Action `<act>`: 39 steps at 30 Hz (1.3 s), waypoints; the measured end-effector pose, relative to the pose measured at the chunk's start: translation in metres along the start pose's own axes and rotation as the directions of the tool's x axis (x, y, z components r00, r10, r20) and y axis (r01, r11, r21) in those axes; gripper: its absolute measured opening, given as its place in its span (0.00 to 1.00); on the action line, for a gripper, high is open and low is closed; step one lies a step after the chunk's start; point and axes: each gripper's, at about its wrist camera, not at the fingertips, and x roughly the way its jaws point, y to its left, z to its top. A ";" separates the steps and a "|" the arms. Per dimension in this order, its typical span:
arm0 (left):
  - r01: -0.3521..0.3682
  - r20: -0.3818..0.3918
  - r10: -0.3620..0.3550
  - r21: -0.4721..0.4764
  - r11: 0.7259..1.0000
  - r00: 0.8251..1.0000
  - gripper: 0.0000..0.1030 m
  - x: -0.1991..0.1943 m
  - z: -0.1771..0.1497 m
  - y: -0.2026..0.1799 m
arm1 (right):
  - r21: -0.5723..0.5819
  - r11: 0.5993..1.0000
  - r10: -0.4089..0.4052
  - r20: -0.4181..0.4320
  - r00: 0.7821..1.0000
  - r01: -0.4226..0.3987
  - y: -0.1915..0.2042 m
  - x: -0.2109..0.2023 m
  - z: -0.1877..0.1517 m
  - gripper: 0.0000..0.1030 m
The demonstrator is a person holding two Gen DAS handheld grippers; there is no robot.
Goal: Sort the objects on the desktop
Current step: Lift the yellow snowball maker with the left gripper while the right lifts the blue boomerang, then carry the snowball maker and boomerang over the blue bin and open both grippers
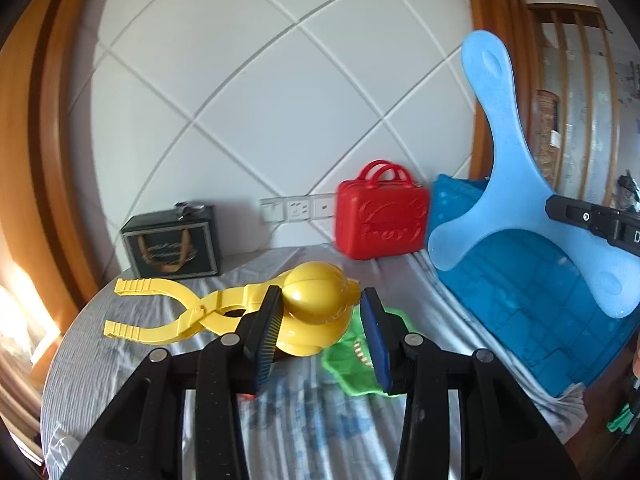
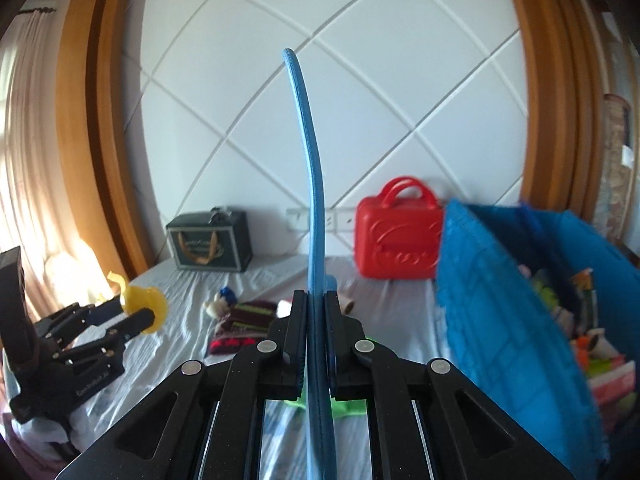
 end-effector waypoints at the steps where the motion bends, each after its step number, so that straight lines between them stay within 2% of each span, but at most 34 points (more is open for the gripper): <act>1: 0.016 0.012 -0.016 0.011 1.000 1.000 0.38 -0.002 0.005 -0.012 | 0.006 1.000 -0.010 0.014 1.000 0.009 -0.008 -0.009 0.002 0.08; 6: 0.085 0.072 -0.090 0.077 0.993 0.993 0.38 -0.008 0.030 -0.094 | 0.035 0.996 -0.080 0.082 0.993 0.077 -0.066 -0.059 0.007 0.08; 14: 0.187 0.178 -0.215 0.159 0.969 0.960 0.38 -0.009 0.084 -0.279 | 0.065 0.979 -0.202 0.124 0.972 0.195 -0.208 -0.126 0.003 0.08; 19: 0.235 0.174 -0.269 0.193 0.953 0.947 0.38 0.001 0.097 -0.397 | 0.056 0.976 -0.215 0.092 0.972 0.211 -0.298 -0.143 -0.006 0.08; 23: 0.251 0.128 -0.284 0.226 0.941 0.950 0.38 0.007 0.093 -0.474 | 0.067 0.978 -0.203 0.057 0.977 0.199 -0.355 -0.142 -0.009 0.08; 26: 0.238 0.091 -0.268 0.253 0.938 0.959 0.38 0.012 0.087 -0.513 | 0.074 0.980 -0.190 0.047 0.981 0.186 -0.378 -0.144 -0.014 0.08; 27: 0.237 0.074 -0.264 0.257 0.937 0.962 0.38 0.017 0.084 -0.522 | 0.073 0.981 -0.181 0.033 0.983 0.178 -0.394 -0.140 -0.019 0.08; 31: 0.251 -0.006 -0.258 0.261 0.932 0.966 0.38 0.041 0.075 -0.547 | 0.083 0.984 -0.159 0.002 0.987 0.158 -0.416 -0.128 -0.029 0.08; 39: 0.223 -0.088 -0.207 0.247 0.943 0.974 0.38 0.070 0.062 -0.553 | 0.081 0.985 -0.145 -0.053 0.988 0.149 -0.438 -0.107 -0.040 0.08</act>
